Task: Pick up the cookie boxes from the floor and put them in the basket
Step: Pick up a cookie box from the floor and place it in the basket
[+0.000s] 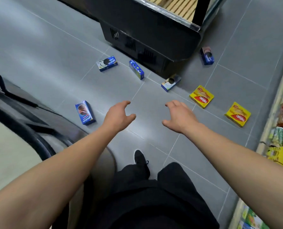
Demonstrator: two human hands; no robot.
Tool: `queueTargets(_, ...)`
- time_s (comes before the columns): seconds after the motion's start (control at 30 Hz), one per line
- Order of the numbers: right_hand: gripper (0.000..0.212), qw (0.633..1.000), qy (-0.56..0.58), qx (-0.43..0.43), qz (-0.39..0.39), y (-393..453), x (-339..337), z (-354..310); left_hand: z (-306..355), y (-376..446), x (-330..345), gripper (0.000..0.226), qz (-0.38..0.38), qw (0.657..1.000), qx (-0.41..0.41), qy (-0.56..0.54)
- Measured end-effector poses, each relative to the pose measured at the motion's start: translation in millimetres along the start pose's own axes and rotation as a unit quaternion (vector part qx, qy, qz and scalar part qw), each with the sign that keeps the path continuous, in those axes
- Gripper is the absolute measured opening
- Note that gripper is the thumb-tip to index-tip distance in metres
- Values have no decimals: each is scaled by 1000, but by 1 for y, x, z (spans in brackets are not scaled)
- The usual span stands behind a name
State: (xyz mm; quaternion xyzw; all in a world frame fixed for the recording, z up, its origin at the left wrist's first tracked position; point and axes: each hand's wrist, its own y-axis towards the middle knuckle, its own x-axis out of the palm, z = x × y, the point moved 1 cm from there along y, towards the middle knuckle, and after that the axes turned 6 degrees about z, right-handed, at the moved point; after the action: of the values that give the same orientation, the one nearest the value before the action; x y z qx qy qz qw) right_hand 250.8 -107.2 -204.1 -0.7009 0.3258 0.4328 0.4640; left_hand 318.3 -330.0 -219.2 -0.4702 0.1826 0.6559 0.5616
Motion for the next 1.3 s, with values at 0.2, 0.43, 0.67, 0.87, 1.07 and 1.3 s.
queueTargets(0.2, 71, 1000, -6, -12, -13, 105, -22, -21, -15, 92, -34, 61, 7, 1000, -17, -3)
queueTargets(0.43, 71, 998, 15, -37, -41, 261, -30, -35, -27, 228, -52, 63, -9, 998, -55, 11)
queueTargets(0.67, 71, 994, 7, -45, -102, 415, -37, -51, -35, 365, -58, 64, -46, 995, -90, 6)
queueTargets(0.87, 70, 988, 3, -39, -147, 516, -13, -61, -62, 464, -39, 65, -63, 992, -108, -17)
queueTargets(1.07, 66, 985, 18, 16, -168, 605, 43, -82, -122, 556, 1, 67, -87, 990, -97, -45)
queueTargets(1.3, 65, 979, 60, 93, -173, 699, 145, -89, -196, 648, 73, 68, -86, 991, -86, -48)
